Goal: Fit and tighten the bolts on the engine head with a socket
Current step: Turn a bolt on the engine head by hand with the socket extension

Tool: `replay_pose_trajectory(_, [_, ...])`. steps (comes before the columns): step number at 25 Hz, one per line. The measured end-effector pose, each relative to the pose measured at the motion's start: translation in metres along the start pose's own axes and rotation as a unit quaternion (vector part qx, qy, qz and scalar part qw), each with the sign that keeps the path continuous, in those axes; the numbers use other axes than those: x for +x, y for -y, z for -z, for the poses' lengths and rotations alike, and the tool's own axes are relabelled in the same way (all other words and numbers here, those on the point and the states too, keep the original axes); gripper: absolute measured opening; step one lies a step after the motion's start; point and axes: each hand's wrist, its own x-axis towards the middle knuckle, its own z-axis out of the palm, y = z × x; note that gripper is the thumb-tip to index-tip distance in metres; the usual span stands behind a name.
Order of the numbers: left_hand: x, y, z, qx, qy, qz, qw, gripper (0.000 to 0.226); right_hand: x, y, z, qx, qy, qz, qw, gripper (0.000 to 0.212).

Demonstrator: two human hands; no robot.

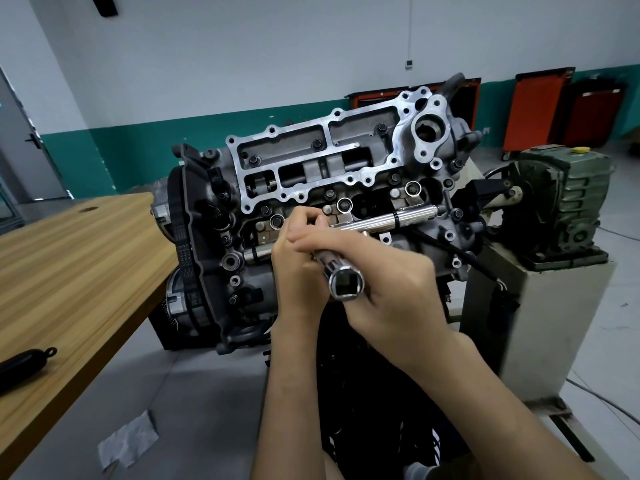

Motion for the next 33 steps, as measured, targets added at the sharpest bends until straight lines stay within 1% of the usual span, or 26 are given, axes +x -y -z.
replay_pose_trajectory(2, [-0.011, 0.009, 0.0, 0.005, -0.041, -0.047, 0.998, 0.009, 0.001, -0.004, 0.002, -0.017, -0.046, -0.011, 0.999, 0.028])
replay_pose_trajectory(4, [-0.01, 0.013, -0.003, 0.016, -0.055, -0.062, 0.996, 0.01, -0.002, -0.003, 0.002, -0.014, -0.07, -0.019, 0.997, 0.029])
replay_pose_trajectory(5, [-0.006, 0.011, -0.002, -0.007, -0.048, -0.054, 0.997, 0.013, -0.003, -0.002, 0.001, -0.003, -0.06, -0.017, 0.998, 0.029])
replay_pose_trajectory(6, [-0.002, 0.006, -0.003, -0.034, -0.023, -0.033, 0.999, 0.014, -0.004, -0.001, 0.0, 0.015, -0.031, -0.014, 0.999, 0.028])
replay_pose_trajectory(7, [0.001, 0.004, -0.002, -0.042, -0.003, -0.021, 0.999, 0.016, -0.005, 0.001, -0.002, 0.033, 0.003, -0.009, 0.999, 0.027])
replay_pose_trajectory(8, [0.0, 0.001, -0.001, -0.021, -0.011, -0.028, 0.999, 0.018, -0.004, 0.002, -0.002, 0.039, 0.024, -0.004, 0.999, 0.026])
replay_pose_trajectory(10, [-0.006, 0.008, 0.0, 0.006, -0.043, -0.045, 0.998, 0.016, -0.003, -0.001, -0.001, 0.014, 0.012, -0.002, 1.0, 0.025])
replay_pose_trajectory(12, [-0.012, 0.009, 0.001, -0.023, -0.045, -0.052, 0.997, 0.012, -0.002, -0.003, 0.001, -0.006, -0.035, -0.017, 0.999, 0.025])
replay_pose_trajectory(14, [-0.01, 0.007, 0.0, -0.02, -0.039, -0.059, 0.997, 0.013, -0.004, -0.003, 0.001, 0.003, -0.054, -0.025, 0.998, 0.026])
replay_pose_trajectory(15, [-0.005, 0.005, 0.0, 0.006, -0.026, -0.038, 0.999, 0.014, -0.005, -0.001, 0.0, 0.011, -0.042, -0.022, 0.999, 0.027])
replay_pose_trajectory(17, [0.002, -0.003, 0.0, 0.063, -0.006, 0.012, 0.998, 0.021, -0.007, 0.001, -0.003, 0.031, 0.01, -0.009, 0.999, 0.033])
replay_pose_trajectory(18, [0.001, -0.003, 0.0, 0.064, -0.004, 0.01, 0.998, 0.02, -0.007, 0.001, -0.003, 0.03, 0.024, -0.003, 0.999, 0.034])
replay_pose_trajectory(19, [-0.002, -0.001, 0.0, 0.037, -0.01, -0.013, 0.999, 0.016, -0.006, -0.001, -0.002, 0.017, 0.02, -0.003, 1.0, 0.033])
replay_pose_trajectory(21, [-0.011, 0.008, 0.002, -0.02, -0.014, -0.059, 0.998, 0.013, -0.003, -0.005, 0.0, -0.013, -0.024, -0.017, 0.999, 0.028])
replay_pose_trajectory(23, [-0.014, 0.015, 0.001, -0.016, -0.024, -0.077, 0.997, 0.013, -0.002, -0.005, 0.001, -0.014, -0.056, -0.03, 0.998, 0.025])
replay_pose_trajectory(24, [-0.012, 0.012, 0.001, 0.007, -0.041, -0.082, 0.996, 0.013, -0.003, -0.004, 0.001, -0.006, -0.052, -0.027, 0.998, 0.025])
replay_pose_trajectory(25, [-0.007, 0.009, -0.001, 0.038, -0.064, -0.083, 0.994, 0.021, -0.004, -0.001, 0.0, 0.006, -0.032, -0.019, 0.999, 0.027])
replay_pose_trajectory(26, [-0.001, 0.008, -0.002, 0.064, -0.071, -0.079, 0.992, 0.029, -0.005, 0.001, -0.002, 0.021, -0.005, -0.01, 1.0, 0.029])
replay_pose_trajectory(27, [0.003, 0.006, -0.003, 0.057, -0.054, -0.055, 0.995, 0.031, -0.005, 0.002, -0.002, 0.027, 0.014, -0.002, 1.0, 0.03])
replay_pose_trajectory(28, [0.004, 0.006, -0.003, 0.041, -0.028, -0.025, 0.998, 0.028, -0.004, 0.001, -0.001, 0.019, 0.013, 0.001, 1.0, 0.03])
replay_pose_trajectory(29, [0.003, 0.009, -0.002, 0.027, -0.014, -0.015, 0.999, 0.022, -0.002, -0.001, 0.0, 0.003, -0.006, -0.001, 1.0, 0.029])
replay_pose_trajectory(31, [-0.007, 0.015, 0.001, 0.011, -0.026, -0.063, 0.998, 0.01, -0.002, -0.005, 0.002, -0.015, -0.062, -0.015, 0.998, 0.028])
replay_pose_trajectory(32, [-0.01, 0.016, 0.002, 0.005, -0.032, -0.085, 0.996, 0.008, -0.002, -0.005, 0.001, -0.013, -0.074, -0.02, 0.997, 0.028])
replay_pose_trajectory(33, [-0.011, 0.016, 0.001, 0.004, -0.045, -0.096, 0.994, 0.008, -0.003, -0.004, 0.001, -0.004, -0.07, -0.019, 0.997, 0.028])
